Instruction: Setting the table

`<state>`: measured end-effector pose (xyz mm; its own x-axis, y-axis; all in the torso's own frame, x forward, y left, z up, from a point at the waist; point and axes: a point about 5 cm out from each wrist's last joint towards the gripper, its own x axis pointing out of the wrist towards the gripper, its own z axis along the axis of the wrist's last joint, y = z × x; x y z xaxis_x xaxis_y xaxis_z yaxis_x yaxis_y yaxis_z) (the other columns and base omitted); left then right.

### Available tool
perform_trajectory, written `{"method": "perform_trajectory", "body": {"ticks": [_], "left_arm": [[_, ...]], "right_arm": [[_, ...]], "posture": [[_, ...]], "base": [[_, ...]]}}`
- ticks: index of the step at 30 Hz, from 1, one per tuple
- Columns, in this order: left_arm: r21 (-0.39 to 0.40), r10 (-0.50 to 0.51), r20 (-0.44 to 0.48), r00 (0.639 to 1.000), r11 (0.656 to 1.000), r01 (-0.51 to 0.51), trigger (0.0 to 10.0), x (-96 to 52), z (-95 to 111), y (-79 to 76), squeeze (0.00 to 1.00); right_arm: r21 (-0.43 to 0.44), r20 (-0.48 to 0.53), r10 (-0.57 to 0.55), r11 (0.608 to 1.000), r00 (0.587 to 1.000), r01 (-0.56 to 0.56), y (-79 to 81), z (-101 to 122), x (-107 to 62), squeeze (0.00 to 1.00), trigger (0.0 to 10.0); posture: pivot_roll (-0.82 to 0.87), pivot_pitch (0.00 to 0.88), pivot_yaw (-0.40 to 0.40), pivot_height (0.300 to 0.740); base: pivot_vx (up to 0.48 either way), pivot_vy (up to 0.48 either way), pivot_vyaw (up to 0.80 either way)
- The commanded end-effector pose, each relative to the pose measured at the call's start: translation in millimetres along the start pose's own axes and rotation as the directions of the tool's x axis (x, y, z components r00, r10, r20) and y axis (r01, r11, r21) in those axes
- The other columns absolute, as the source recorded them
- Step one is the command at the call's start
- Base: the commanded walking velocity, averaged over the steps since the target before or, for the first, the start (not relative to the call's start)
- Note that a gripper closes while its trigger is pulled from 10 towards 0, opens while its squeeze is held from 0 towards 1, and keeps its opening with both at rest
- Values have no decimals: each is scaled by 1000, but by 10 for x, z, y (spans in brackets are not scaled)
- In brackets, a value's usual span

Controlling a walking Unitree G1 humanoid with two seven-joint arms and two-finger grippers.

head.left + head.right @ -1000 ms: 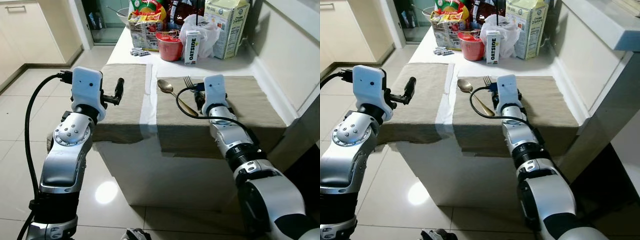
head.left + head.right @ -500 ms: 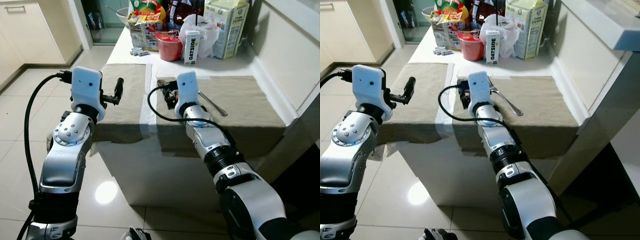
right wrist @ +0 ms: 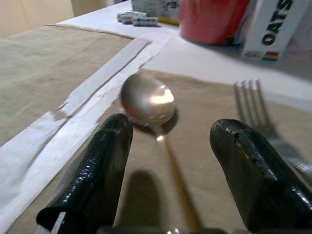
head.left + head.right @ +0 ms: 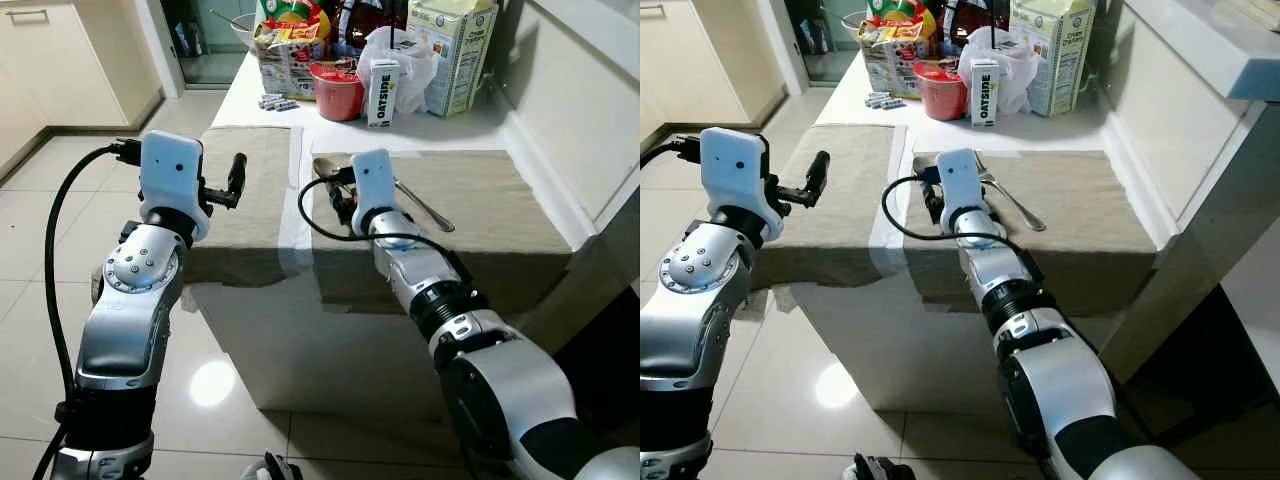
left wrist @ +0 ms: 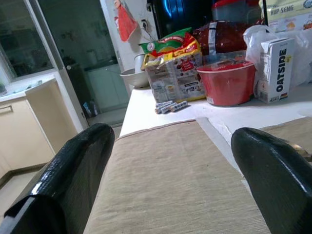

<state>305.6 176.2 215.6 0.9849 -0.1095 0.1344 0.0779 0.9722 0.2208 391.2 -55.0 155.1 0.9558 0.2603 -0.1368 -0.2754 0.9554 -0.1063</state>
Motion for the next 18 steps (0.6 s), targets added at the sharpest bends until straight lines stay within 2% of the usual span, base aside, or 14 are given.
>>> {"method": "perform_trajectory", "body": {"ticks": [1,12,16,18], "left_arm": [[11,23,7,1000,1000,-23,10000,-30,31,52,0],[6,12,6,1000,1000,-13,10000,-25,37,23,0],[9,16,6,1000,1000,-16,10000,-26,40,30,0],[11,20,9,1000,1000,-20,10000,-27,44,38,0]], "right_arm": [[-19,11,-19,1000,1000,19,-44,88,24,0,10000],[-19,-17,-30,999,999,30,-50,87,46,0,10000],[-12,59,-18,1000,998,19,-21,223,60,0,10000],[-30,141,-27,999,990,32,-3,369,67,0,10000]], "posture": [[86,21,64,740],[84,24,67,740],[84,24,67,740],[92,23,66,740]], "base": [[0,0,0],[0,0,0],[0,0,0],[0,0,0]]}}
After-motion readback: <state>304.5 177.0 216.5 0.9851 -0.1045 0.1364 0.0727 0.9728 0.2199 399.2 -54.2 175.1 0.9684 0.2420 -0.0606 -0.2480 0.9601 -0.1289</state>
